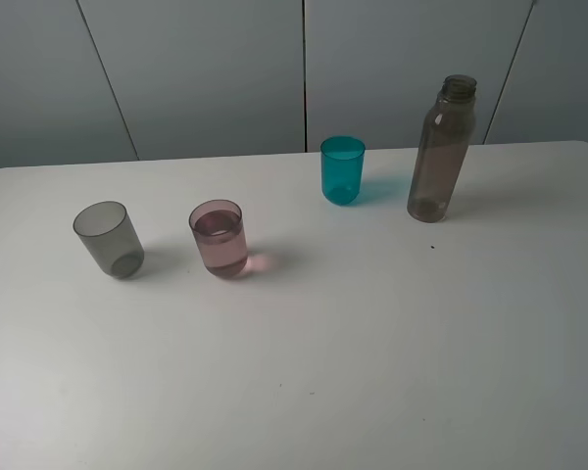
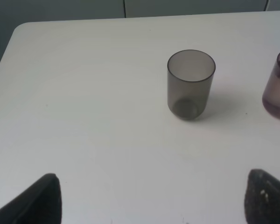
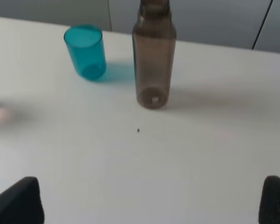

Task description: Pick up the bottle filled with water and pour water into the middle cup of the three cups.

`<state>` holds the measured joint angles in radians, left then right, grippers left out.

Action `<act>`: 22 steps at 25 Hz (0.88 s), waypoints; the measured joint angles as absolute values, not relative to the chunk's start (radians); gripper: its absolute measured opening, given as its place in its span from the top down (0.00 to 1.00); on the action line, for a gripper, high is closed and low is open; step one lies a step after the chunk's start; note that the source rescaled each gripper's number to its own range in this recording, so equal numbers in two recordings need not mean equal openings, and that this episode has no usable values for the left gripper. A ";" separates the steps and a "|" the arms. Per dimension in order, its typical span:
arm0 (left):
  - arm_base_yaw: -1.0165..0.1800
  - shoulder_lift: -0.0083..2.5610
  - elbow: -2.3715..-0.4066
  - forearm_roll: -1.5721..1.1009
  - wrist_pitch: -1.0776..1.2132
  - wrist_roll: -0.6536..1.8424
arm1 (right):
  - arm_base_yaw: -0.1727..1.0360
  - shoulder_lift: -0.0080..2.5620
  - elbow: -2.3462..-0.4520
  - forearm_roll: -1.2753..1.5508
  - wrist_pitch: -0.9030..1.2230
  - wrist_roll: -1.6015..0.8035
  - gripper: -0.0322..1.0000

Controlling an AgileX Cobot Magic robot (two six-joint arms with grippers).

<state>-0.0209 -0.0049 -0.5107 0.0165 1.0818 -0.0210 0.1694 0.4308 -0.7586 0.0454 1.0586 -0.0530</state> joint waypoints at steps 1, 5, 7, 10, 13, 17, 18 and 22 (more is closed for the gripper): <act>-0.021 -0.005 -0.511 0.017 1.082 -0.021 | 0.169 0.405 -0.759 0.053 1.108 -0.050 0.00; -0.021 -0.005 -0.511 0.017 1.082 -0.021 | 0.169 0.295 -0.728 0.068 1.168 -0.048 0.00; -0.021 -0.005 -0.511 0.017 1.082 -0.021 | 0.169 0.235 -0.693 0.068 1.164 -0.049 0.00; -0.021 -0.005 -0.511 0.017 1.082 -0.021 | 0.169 0.143 -0.639 0.068 1.149 -0.046 0.00; -0.021 -0.005 -0.511 0.017 1.082 -0.021 | 0.169 0.052 -0.573 0.068 1.129 -0.046 0.00; -0.021 -0.005 -0.511 0.017 1.082 -0.021 | 0.169 0.004 -0.511 0.068 1.109 -0.037 0.00; -0.021 -0.005 -0.511 0.017 1.082 -0.021 | 0.169 0.004 -0.511 0.068 1.107 -0.033 0.00; -0.021 -0.005 -0.511 0.017 1.082 -0.021 | 0.169 0.002 -0.511 0.068 1.100 -0.019 0.00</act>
<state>-0.0209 -0.0049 -0.5107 0.0165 1.0818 -0.0210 0.1694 0.0020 -0.5107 0.0682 1.0999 -0.0194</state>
